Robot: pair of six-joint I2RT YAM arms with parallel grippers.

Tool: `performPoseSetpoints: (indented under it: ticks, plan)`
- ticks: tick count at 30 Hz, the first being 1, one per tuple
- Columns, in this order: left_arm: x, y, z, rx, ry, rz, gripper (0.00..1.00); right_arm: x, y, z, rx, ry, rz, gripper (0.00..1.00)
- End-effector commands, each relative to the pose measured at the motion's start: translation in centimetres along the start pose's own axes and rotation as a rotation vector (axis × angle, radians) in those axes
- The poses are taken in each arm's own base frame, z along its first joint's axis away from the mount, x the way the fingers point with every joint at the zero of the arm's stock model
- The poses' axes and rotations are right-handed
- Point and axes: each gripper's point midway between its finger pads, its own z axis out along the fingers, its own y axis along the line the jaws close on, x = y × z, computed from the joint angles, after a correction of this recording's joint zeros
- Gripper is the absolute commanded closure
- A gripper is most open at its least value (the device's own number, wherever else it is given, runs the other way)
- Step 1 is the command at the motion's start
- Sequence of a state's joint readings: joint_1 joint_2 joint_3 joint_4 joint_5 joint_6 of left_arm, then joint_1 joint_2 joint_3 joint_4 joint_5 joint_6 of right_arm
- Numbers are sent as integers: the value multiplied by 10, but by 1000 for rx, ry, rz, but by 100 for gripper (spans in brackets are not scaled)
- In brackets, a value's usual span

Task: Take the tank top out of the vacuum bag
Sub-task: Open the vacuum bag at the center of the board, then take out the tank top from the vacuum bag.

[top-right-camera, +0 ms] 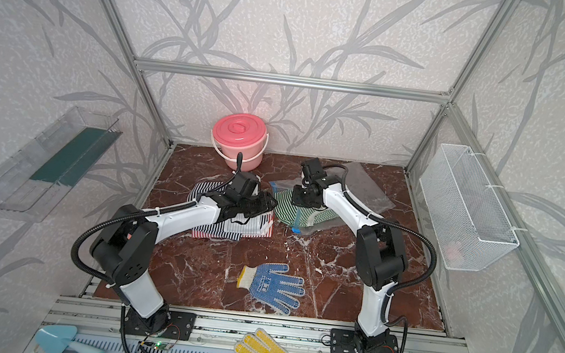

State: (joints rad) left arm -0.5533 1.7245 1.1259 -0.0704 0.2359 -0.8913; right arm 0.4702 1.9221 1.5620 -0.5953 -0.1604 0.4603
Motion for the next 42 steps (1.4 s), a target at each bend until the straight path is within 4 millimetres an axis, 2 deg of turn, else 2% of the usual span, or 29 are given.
performPoseSetpoints:
  ticks: [1,13,26,38,42]
  plan:
    - [-1,-8,7,10,6,-5,47,-6,10,-15,-49,-24,15,100]
    - [7,-3,24,-31,47,-19,48,-11,16,-27,-125,-35,50,100]
    - [14,4,40,-68,80,-33,48,-16,13,-44,-160,-74,81,100]
    - [17,9,50,-91,104,-54,52,-16,11,-45,-196,-72,113,100]
    - [19,11,48,-106,105,-58,52,-15,9,-44,-195,-71,117,100]
